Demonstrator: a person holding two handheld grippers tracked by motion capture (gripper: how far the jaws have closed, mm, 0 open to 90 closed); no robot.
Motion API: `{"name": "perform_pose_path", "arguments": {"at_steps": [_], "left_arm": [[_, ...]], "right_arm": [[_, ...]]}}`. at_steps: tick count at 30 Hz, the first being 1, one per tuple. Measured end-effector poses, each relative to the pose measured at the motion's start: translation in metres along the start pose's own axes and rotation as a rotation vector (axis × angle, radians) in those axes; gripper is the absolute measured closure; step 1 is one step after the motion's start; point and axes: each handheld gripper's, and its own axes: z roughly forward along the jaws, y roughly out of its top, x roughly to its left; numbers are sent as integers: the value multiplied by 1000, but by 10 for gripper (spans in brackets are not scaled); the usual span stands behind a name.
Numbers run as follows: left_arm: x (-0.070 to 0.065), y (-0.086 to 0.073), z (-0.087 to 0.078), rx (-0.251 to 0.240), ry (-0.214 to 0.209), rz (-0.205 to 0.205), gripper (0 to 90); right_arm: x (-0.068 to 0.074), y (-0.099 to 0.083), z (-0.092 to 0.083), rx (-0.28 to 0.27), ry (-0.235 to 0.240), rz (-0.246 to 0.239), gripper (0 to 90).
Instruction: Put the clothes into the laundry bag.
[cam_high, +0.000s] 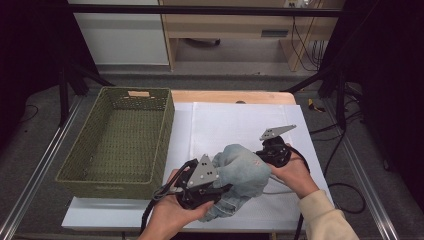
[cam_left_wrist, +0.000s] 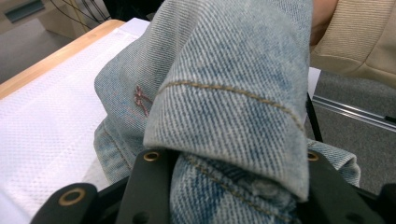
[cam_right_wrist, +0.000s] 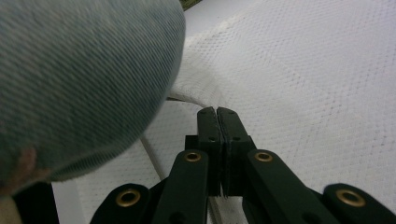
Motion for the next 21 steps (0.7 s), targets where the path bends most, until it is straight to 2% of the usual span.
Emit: {"name": "perform_pose_path", "arguments": {"at_steps": [10, 15, 21], "left_arm": [[-3, 7, 11, -18, -19, -10, 633], [-5, 6, 15, -3, -27, 1, 633], [-6, 4, 24, 18, -24, -10, 633]], "right_arm": [[-5, -1, -2, -7, -1, 10, 892], [-6, -2, -4, -22, -4, 20, 892], [-7, -1, -7, -31, -12, 18, 891]]}}
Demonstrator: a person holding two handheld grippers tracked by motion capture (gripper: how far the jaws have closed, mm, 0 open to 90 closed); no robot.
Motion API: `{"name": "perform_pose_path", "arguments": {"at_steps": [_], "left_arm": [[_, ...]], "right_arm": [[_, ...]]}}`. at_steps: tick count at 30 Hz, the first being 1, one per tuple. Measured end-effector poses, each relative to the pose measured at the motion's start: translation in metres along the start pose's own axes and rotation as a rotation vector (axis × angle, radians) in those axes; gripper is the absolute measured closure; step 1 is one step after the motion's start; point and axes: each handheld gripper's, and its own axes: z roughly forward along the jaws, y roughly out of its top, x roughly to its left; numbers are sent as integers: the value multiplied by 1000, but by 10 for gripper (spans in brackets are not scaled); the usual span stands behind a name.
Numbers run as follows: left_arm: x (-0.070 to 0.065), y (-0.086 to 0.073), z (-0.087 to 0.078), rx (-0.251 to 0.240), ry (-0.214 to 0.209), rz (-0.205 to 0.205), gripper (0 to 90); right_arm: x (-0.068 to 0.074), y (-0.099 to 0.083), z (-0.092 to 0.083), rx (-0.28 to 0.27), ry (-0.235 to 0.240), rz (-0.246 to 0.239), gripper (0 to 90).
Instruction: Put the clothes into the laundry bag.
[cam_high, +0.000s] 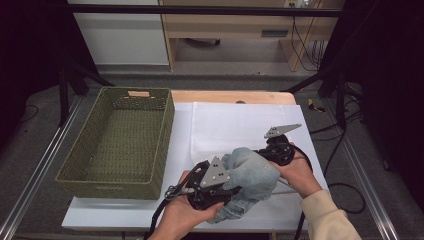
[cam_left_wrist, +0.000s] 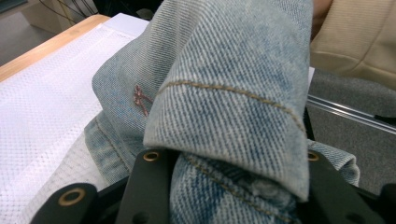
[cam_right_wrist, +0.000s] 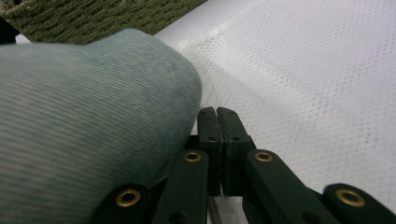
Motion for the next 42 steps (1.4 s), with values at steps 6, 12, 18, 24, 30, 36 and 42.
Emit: {"name": "perform_pose_path", "arguments": {"at_steps": [6, 12, 18, 24, 30, 36, 42], "left_arm": [[3, 0, 8, 5, -12, 8, 632], [-1, 2, 11, 12, -12, 17, 631], [-4, -2, 14, 6, -29, -22, 630], [-1, -1, 14, -14, -46, -14, 631], [-3, -1, 20, 9, -41, -9, 631], [0, -3, 28, 7, -46, -12, 630], [0, -5, 34, 16, -42, -13, 630]], "right_arm": [[-3, -1, -5, -3, -13, 8, 892], [-6, -1, -6, -6, -22, 12, 891], [-6, -1, -9, -11, -30, 15, 892], [-7, 2, -15, -12, -39, 1, 892], [-8, 6, -19, -16, -49, -8, 891], [-7, 8, -21, -24, -49, -12, 892], [-6, 10, -25, -34, -51, -16, 892]]}}
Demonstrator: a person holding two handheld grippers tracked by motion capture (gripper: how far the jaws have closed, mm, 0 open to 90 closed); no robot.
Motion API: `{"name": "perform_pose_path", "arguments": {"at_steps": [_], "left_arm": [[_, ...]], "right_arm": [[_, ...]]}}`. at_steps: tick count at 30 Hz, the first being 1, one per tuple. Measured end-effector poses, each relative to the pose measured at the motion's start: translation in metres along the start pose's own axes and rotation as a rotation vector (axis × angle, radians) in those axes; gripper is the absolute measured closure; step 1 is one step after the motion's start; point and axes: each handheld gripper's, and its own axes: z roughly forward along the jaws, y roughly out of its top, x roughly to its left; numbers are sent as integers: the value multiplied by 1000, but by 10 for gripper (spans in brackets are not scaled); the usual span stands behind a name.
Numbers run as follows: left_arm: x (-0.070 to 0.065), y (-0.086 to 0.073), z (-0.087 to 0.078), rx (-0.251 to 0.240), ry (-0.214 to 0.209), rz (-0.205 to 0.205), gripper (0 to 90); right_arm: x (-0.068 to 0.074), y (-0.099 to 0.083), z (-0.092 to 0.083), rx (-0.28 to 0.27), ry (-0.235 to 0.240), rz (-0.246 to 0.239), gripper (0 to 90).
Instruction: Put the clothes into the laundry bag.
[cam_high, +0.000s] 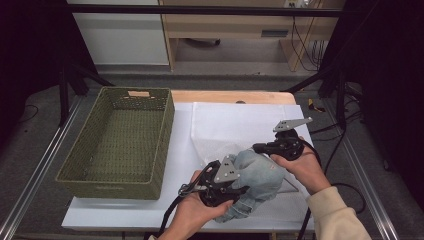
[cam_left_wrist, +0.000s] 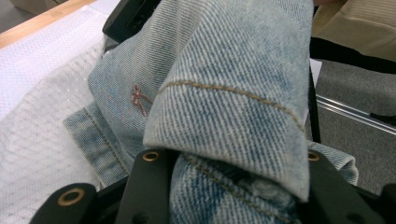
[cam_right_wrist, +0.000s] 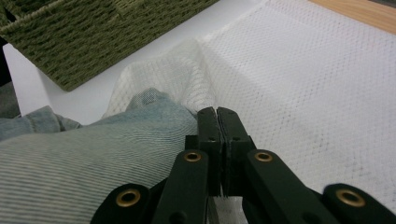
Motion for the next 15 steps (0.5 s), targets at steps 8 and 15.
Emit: {"name": "perform_pose_path", "arguments": {"at_steps": [8, 15], "left_arm": [[2, -3, 7, 2, -1, 2, 630], [4, -6, 14, 9, 4, -3, 630]], "right_arm": [[0, 1, -5, -8, -2, -2, 892], [1, 2, -6, -10, 0, -8, 893]]}}
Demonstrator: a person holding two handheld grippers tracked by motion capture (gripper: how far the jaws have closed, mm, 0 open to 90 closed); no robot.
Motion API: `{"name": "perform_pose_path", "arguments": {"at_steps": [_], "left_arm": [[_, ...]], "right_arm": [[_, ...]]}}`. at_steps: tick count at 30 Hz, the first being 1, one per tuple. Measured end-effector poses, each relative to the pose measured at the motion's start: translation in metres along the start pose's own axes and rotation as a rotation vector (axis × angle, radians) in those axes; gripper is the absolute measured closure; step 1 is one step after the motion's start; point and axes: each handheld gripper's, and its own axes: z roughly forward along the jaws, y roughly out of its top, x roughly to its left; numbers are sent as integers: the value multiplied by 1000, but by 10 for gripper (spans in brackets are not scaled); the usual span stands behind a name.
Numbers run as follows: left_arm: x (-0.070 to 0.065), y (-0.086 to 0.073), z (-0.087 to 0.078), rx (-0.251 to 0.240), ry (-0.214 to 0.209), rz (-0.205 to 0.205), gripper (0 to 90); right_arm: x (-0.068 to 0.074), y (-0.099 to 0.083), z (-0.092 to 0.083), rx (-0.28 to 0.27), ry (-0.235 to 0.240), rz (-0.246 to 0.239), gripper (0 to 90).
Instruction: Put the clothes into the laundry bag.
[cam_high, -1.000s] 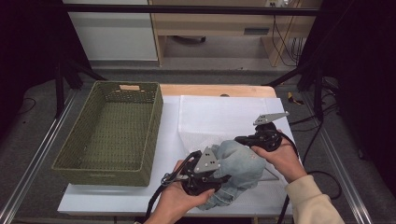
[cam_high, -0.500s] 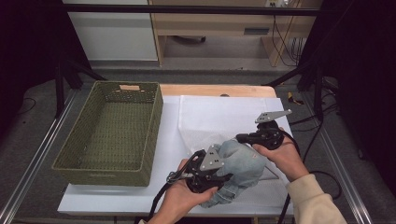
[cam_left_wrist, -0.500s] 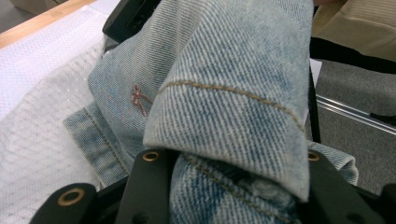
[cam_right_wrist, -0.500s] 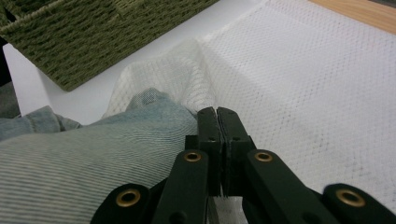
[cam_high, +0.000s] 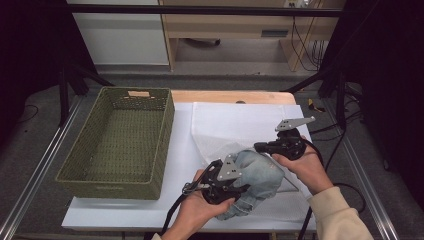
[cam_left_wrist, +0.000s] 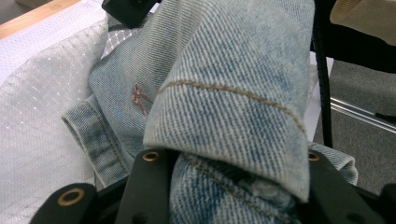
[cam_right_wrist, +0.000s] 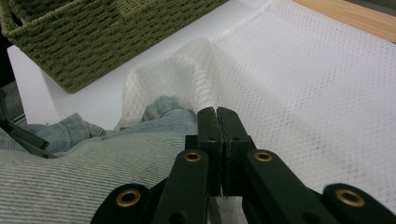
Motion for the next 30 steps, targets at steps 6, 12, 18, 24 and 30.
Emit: {"name": "perform_pose_path", "arguments": {"at_steps": [6, 12, 18, 24, 30], "left_arm": [[2, -1, 6, -2, 0, -7, 630], [-2, 5, 2, -14, 4, -4, 631], [-2, 15, -2, -29, 11, -10, 631], [1, 14, 3, -21, 11, -13, 631], [2, 14, 4, -20, 14, -10, 631]], "right_arm": [[1, 0, 1, 2, 1, -3, 893], [2, 1, 1, 2, 7, -1, 893], [2, 2, 1, -10, 9, 0, 893], [1, 3, 1, -9, 9, -3, 894], [2, 4, 2, -15, 9, -3, 894]]}}
